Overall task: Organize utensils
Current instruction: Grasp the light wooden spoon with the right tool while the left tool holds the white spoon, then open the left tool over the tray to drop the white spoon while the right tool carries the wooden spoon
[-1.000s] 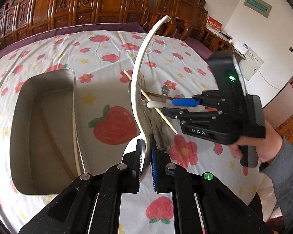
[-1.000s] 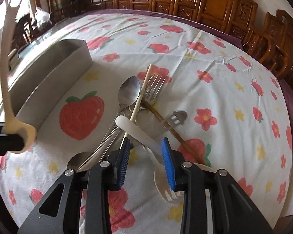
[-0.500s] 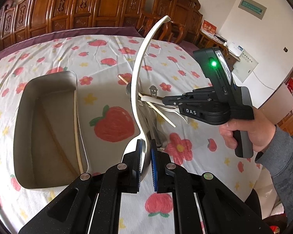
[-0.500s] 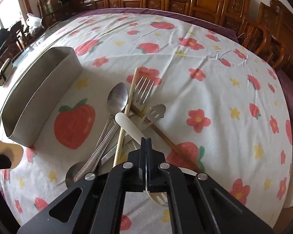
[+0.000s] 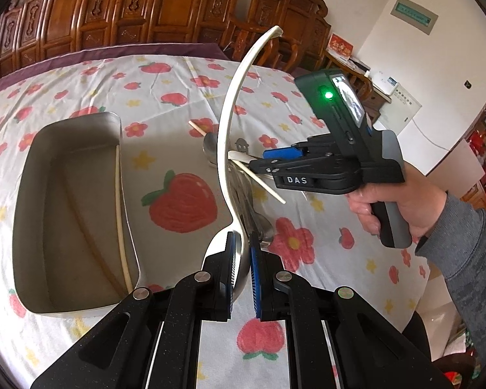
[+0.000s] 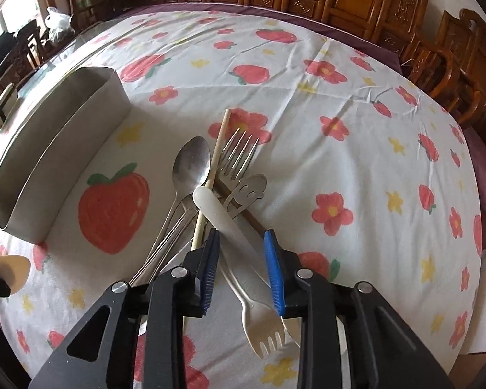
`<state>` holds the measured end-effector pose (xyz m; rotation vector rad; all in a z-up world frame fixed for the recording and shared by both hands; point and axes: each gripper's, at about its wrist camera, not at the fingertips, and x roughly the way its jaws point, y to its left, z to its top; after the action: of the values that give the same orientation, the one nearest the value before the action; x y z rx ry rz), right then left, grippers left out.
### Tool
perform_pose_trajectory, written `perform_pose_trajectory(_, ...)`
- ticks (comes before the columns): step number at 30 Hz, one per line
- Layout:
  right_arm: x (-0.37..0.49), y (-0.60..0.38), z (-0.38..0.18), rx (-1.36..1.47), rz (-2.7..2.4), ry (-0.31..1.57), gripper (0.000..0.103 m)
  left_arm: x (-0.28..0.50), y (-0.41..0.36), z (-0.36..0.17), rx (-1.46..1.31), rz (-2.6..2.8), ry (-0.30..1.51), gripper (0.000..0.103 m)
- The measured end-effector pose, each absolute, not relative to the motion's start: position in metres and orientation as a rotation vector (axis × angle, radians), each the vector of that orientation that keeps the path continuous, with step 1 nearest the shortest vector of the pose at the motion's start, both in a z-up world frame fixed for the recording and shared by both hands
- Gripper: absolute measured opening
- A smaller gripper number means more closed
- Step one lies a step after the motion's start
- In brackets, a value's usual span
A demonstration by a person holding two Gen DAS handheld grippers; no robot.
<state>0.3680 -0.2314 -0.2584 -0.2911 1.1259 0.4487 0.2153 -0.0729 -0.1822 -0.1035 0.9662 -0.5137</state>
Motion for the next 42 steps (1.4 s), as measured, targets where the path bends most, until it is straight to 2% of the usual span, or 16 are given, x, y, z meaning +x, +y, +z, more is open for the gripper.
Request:
perform_pose_trajectory(6, 0.38, -0.235, -0.26, -0.222, 0.435, 1.167, 0.031, 0.215, -0.073, -0.181, -0.103, -0.521, 0.96, 0.008)
perform_pose_trajectory(9, 0.379, -0.232, -0.26, -0.25, 0.402, 1.156, 0.023, 0.214, -0.072, -0.18, -0.104, -0.521, 0.957, 0.008)
perform_pose_trajectory(11, 0.38, -0.233, -0.259, -0.244, 0.375, 1.157, 0.011, 0.214, -0.071, -0.18, -0.106, -0.521, 0.955, 0.008)
perform_pose_trajectory(12, 0.38, -0.234, -0.258, -0.238, 0.365, 1.154, 0.01, 0.213, -0.07, -0.179, -0.108, -0.521, 0.954, 0.008)
perform_pose_trajectory(17, 0.367, -0.233, -0.245, -0.262, 0.375, 1.119, 0.01, 0.211, -0.066, -0.171, -0.109, -0.52, 0.937, 0.008)
perform_pose_trajectory(29, 0.338, -0.203, -0.165, -0.187, 0.445, 0.964, 0.01, 0.208, -0.022, -0.155, -0.107, -0.431, 0.919, 0.008)
perform_pose_trajectory(42, 0.311, -0.141, -0.136, -0.067, 0.57, 0.908, 0.01, 0.229, 0.038, -0.169, -0.171, -0.345, 0.972, 0.008)
